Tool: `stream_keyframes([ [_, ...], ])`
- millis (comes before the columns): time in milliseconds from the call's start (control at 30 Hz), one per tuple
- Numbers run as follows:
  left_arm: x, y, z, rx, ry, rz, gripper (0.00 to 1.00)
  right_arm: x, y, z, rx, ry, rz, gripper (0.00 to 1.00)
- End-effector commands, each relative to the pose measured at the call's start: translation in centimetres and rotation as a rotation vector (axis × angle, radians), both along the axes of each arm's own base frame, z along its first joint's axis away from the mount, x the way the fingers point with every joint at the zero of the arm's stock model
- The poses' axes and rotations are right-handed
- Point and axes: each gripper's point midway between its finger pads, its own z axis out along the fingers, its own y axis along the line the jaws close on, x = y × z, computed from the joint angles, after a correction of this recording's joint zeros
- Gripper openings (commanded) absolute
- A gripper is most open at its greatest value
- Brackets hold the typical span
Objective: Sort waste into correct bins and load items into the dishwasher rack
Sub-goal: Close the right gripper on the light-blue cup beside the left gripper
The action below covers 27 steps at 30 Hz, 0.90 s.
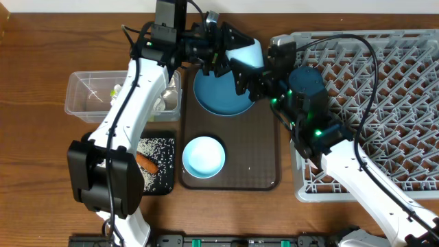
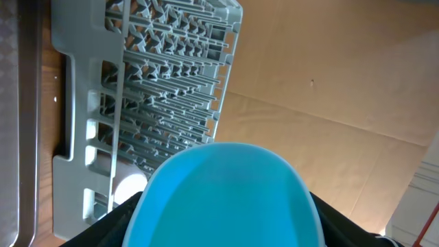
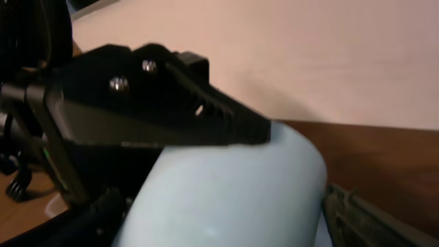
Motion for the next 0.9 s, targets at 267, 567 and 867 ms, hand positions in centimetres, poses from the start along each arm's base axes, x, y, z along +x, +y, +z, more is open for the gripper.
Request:
stream_keyframes([
  [267,-0.7,-0.9,0.0,0.001,-0.012,-0.028,0.64,-1.8,2.3,0.5,-0.007,0.019,0.089,0.87],
  [567,-0.6,-0.9,-0.1,0.004,-0.013,-0.025,0.64,-2.0,2.7,1.1,0.043,0.025,0.104,0.82],
  [867,-0.5,-0.8,-0.2,0.011,-0.014,-0.017,0.64,-2.6,3.5,1.9,0.088,0.020,0.158,0.77],
])
